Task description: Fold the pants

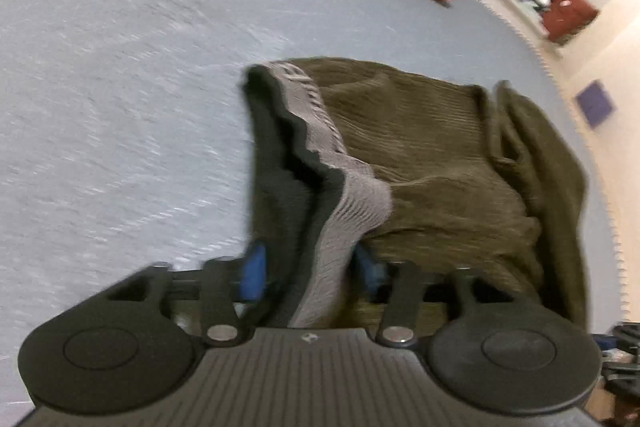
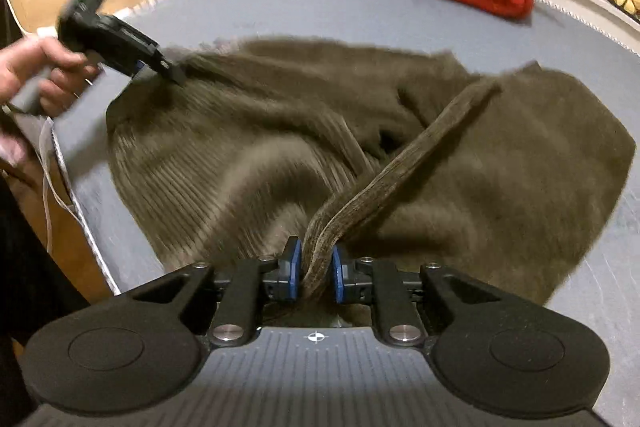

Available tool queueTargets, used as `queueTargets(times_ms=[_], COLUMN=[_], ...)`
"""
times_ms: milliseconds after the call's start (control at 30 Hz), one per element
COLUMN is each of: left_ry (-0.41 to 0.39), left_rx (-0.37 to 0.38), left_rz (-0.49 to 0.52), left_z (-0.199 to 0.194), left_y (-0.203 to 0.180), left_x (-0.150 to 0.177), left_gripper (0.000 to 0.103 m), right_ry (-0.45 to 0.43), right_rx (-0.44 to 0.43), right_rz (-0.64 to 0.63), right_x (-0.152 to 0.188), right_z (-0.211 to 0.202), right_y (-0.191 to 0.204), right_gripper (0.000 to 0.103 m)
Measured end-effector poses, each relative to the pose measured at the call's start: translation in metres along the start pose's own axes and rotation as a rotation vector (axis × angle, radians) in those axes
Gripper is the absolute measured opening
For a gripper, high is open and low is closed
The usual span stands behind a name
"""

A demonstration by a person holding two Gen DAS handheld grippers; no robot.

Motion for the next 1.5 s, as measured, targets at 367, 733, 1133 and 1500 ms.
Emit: queueTargets(times_ms=[367,733,1133,1500], left_ry=[-0.258,-0.266,-0.108,0.006], left_rx=[-0.127,0.176,0.293,0.208], left_rz=[0.111,0.280,0.391,0.510], left_z=[-0.062,-0.021,0.046,0.086], left_y=[-0.064,-0.237,-0.334,-0.338], left_x=[-0.023,-0.003,0.027,0.069], left_gripper=[0.078,0.013,0.020,0.031], right_ry=[-0.202,-0.141,0.146,-0.112], right_rx=[0.038,0.127,0.076,0.186], right_rz=[0.390,0.463,0.054,0.164], right_x=[-0.053,-0.053,0.110,0.036], right_z=[-0.008,0.034,-0.074,-0.087], right_y=[-0.070,-0.098,-0.093,-0.138], right_gripper=[0.051,0.007,0.007,0.045])
Point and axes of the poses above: each gripper's, at about its wrist camera, not at the fingertips, and z roughly the way its jaws point, y to its left, x to its underside, the point moved 9 cm from there along z, roughly the way its jaws point, and after that the axes turned 2 degrees about -x, right-handed, at the moved point
